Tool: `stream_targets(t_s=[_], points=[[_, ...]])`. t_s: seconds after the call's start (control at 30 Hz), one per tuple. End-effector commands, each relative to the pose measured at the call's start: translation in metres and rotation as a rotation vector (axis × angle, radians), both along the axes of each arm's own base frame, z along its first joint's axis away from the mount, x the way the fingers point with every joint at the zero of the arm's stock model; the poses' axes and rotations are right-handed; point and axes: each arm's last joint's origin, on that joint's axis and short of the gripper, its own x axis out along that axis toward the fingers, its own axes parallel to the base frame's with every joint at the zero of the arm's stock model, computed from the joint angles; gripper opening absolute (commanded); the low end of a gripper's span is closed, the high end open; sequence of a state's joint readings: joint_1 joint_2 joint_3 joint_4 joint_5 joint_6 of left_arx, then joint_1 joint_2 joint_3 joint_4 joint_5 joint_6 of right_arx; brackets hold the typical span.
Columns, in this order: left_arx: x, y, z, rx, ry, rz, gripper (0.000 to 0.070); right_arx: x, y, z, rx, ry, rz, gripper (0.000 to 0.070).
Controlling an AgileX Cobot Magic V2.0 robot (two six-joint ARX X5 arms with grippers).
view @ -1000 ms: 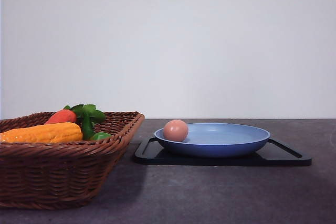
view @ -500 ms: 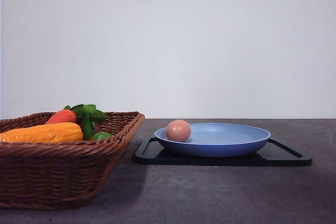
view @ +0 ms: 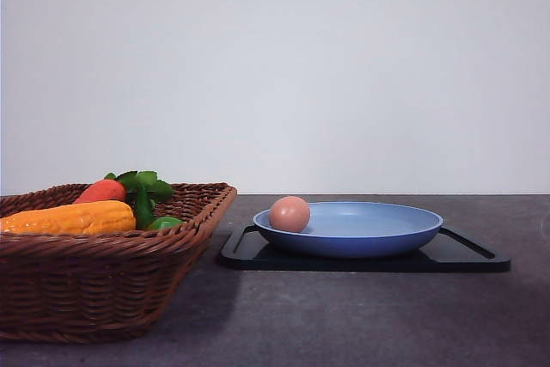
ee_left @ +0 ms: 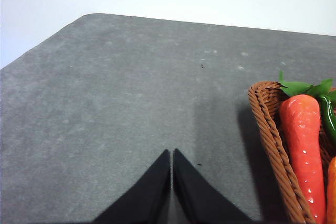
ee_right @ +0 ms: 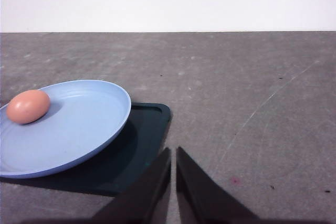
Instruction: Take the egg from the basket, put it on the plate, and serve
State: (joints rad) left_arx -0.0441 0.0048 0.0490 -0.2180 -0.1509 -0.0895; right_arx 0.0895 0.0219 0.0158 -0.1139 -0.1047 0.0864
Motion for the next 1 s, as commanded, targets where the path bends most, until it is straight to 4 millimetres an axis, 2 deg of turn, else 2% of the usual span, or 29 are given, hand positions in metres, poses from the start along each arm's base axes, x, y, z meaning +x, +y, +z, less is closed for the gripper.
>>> stream_targets(t_s=[0.0, 0.97], points=[[0.0004, 0.0000, -0.0018, -0.002, -0.001, 0.000, 0.0000, 0.0004, -0.0001, -0.0008, 0.014, -0.005, -0.003, 0.0000], [0.0004, 0.0000, -0.0018, -0.002, -0.001, 0.000, 0.0000, 0.0004, -0.0001, -0.0008, 0.014, -0.005, -0.003, 0.0000]])
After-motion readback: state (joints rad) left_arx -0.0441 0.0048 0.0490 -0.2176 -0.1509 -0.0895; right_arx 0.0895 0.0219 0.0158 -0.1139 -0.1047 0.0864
